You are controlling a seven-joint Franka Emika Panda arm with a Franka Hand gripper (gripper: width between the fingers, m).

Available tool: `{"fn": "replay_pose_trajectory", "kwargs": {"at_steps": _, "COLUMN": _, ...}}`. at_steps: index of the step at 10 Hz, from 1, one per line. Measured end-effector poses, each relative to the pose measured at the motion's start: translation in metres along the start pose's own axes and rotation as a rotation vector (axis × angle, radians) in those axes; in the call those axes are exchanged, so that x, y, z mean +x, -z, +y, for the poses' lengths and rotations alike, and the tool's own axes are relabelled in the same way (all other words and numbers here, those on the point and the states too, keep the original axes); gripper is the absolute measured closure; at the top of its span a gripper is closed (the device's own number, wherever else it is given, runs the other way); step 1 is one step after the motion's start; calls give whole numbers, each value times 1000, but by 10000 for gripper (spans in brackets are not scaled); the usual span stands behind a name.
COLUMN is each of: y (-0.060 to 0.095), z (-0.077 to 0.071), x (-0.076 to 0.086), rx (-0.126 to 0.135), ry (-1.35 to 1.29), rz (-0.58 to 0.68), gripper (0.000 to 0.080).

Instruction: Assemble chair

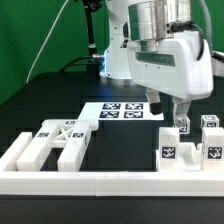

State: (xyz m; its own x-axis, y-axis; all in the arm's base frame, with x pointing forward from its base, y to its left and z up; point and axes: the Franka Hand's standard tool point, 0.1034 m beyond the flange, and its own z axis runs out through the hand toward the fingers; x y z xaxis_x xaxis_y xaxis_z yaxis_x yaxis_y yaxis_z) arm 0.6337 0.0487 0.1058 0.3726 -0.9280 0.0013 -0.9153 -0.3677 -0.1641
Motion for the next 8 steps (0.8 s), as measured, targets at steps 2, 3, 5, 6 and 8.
{"fn": "replay_pose_trajectory", "kwargs": {"at_steps": 2, "y": -1, "z": 1, "x": 1, "rx": 0, "ry": 128, "rz": 1, "gripper": 150}}
{"fn": "replay_pose_trajectory", "kwargs": {"at_steps": 3, "y": -1, "z": 1, "x": 1, "rx": -1, "ry": 220, "rz": 2, "gripper": 150}}
{"fn": "replay_pose_trajectory", "kwargs": {"at_steps": 5, "y": 3, "z": 2, "x": 6, "rx": 26, "ry": 451, "rz": 38, "gripper": 150}}
{"fn": "replay_pose_trajectory", "kwargs": {"at_steps": 6, "y": 6, "z": 9, "x": 13, "rx": 41, "ry": 620, "rz": 71, "gripper": 150}}
{"fn": "replay_pose_trajectory", "kwargs": {"at_steps": 8, "y": 3, "z": 14, "x": 19, "rx": 52, "ry": 940, "rz": 163, "gripper": 150}}
